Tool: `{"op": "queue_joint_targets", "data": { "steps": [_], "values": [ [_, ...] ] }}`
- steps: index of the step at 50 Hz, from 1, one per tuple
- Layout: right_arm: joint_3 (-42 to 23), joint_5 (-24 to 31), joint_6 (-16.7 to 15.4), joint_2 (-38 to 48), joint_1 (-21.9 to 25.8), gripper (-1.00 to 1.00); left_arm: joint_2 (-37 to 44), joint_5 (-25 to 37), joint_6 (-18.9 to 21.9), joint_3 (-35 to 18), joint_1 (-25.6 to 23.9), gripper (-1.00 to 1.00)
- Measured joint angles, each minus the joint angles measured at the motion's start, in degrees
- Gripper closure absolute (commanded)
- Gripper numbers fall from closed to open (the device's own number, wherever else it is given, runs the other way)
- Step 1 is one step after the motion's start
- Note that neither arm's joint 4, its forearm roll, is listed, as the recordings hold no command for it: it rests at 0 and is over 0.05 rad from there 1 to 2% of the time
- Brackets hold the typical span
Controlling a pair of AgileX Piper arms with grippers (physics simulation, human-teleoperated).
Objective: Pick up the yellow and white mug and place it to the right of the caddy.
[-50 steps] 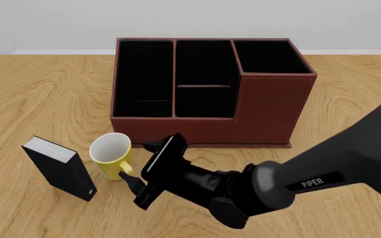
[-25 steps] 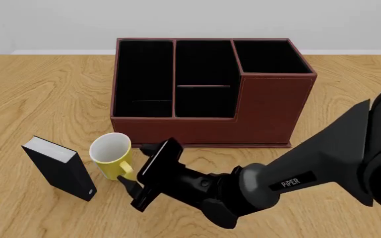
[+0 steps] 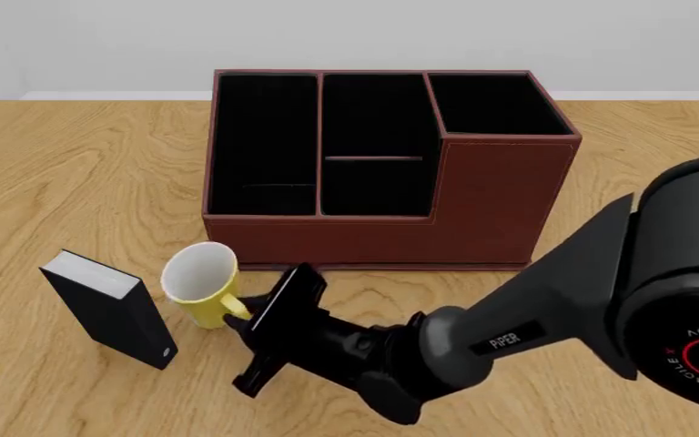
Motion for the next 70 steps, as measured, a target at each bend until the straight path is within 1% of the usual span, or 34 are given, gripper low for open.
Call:
{"op": "queue_joint_targets", "data": {
  "steps": [8,13,26,29,36,45,59,70],
  "values": [
    [0.7,-0.3,0.1,-0.4,-0.4,1.0,0.0,-0.1,-0.1,0.1,-0.4,-1.0],
    [2.7,-0.6,-0.1,-1.8,-1.0,1.0,0.0,0.0,-0.2,-0.2,-0.9,-1.0],
    [11.0,-4.0,-2.7,-8.5,-2.2,1.0,0.0,1.0,-0.2,-2.6,-2.8,-1.0],
    [12.2,-4.3,-3.3,-10.3,-1.0,1.0,0.0,1.6,-0.1,-3.5,-3.0,-1.0],
    [14.5,-3.0,-3.1,-15.5,1.4,1.0,0.0,3.3,0.3,-6.0,-3.5,-1.0],
    [19.1,-1.2,-3.9,-24.3,3.2,1.0,0.0,5.2,0.8,-9.1,-4.5,-1.0],
    [25.5,1.6,-6.6,-37.7,5.3,1.0,0.0,8.9,1.7,-14.4,-5.8,-1.0],
    [29.3,7.3,-7.9,-49.2,5.3,1.0,0.0,12.3,2.4,-18.5,-6.0,-1.0]
  ]
}}
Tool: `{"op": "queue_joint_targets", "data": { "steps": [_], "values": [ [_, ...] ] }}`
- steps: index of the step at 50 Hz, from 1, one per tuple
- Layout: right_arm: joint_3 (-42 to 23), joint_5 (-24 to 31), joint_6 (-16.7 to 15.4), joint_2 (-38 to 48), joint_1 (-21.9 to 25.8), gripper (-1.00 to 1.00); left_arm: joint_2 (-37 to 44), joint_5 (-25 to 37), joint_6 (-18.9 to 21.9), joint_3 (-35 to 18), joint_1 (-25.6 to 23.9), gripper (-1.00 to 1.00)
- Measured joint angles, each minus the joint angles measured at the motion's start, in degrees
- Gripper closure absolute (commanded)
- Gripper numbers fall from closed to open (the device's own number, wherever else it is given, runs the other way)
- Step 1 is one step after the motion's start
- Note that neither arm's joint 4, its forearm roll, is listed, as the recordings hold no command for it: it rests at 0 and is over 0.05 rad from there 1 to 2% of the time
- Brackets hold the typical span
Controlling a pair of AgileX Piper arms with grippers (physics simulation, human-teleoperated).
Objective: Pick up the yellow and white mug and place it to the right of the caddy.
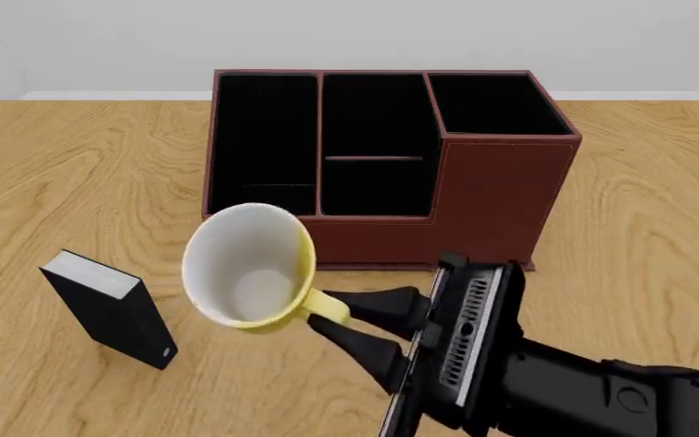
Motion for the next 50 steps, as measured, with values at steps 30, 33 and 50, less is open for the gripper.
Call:
{"op": "queue_joint_targets", "data": {
  "steps": [30,33,50],
  "values": [
    [1.1,20.7,-1.4,-26.1,-3.5,1.0,0.0,2.1,1.0,-2.5,-1.2,-1.0],
    [0.7,22.8,-1.6,-28.0,-4.0,1.0,0.0,2.0,0.8,-2.4,-1.3,-1.0],
    [-2.4,33.1,-1.5,-37.6,-8.8,1.0,0.0,1.4,0.8,-1.2,-2.8,-1.0]
  ]
}}
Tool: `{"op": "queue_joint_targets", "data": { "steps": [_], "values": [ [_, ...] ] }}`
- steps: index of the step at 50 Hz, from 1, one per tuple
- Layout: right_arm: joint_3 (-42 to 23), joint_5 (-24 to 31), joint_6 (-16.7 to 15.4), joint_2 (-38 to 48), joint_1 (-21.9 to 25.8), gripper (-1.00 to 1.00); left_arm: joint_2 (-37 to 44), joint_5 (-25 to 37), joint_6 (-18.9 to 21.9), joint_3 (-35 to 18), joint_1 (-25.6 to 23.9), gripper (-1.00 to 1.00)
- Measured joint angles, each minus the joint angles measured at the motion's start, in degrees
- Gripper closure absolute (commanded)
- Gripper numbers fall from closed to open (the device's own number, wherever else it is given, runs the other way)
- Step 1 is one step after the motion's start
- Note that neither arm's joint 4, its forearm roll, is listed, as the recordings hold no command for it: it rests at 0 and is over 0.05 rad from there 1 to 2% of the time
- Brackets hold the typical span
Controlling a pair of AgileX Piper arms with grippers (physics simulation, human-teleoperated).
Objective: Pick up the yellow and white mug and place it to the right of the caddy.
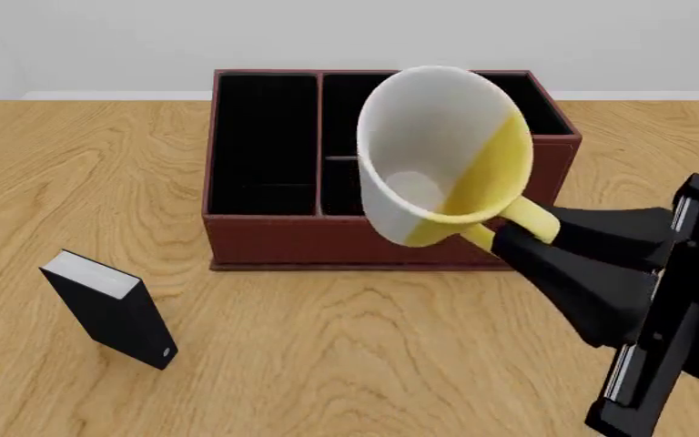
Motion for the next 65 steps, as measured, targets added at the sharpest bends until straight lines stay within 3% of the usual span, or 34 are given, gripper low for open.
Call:
{"op": "queue_joint_targets", "data": {
  "steps": [34,65],
  "values": [
    [-6.6,8.9,2.9,-6.2,-14.4,1.0,0.0,-0.7,0.4,1.7,-1.7,-1.0],
    [-10.3,8.5,6.9,-4.3,-27.3,1.0,0.0,-1.5,0.9,3.4,-2.5,-1.0]
  ]
}}
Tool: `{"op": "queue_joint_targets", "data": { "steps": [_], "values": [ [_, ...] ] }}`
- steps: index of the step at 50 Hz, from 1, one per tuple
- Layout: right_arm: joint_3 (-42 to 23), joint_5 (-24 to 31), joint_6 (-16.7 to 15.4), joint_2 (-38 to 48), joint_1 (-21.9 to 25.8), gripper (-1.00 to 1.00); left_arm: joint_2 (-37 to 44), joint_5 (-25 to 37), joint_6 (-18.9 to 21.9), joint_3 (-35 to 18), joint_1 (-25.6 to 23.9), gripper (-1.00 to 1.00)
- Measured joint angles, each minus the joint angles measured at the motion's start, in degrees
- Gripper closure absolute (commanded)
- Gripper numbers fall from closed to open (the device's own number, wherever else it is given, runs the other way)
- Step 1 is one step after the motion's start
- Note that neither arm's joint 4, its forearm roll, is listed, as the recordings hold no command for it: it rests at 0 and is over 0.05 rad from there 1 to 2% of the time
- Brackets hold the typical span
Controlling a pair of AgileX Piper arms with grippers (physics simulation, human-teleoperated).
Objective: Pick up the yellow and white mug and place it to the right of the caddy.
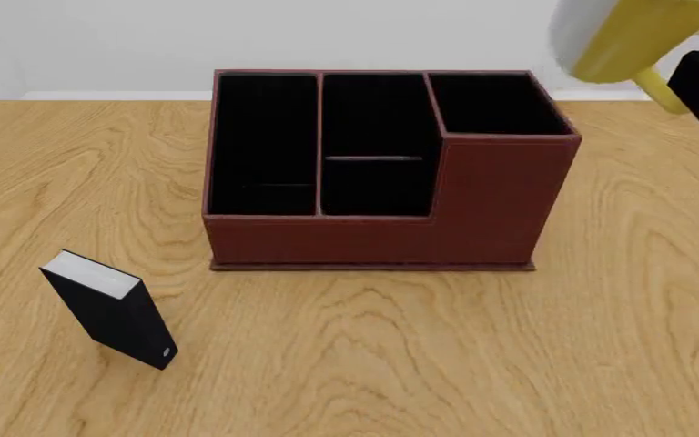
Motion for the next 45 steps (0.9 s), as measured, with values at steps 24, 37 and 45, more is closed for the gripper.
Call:
{"op": "queue_joint_targets", "data": {
  "steps": [24,37,45],
  "values": [
    [-1.8,-5.2,1.8,5.9,-10.7,1.0,0.0,-1.4,-0.3,1.9,-0.5,-1.0],
    [-2.3,-8.8,2.3,9.9,-15.8,1.0,0.0,-1.9,-0.4,2.4,-0.7,-1.0],
    [-2.5,-10.5,2.4,12.0,-18.2,1.0,0.0,-2.1,-0.4,2.6,-0.9,-1.0]
  ]
}}
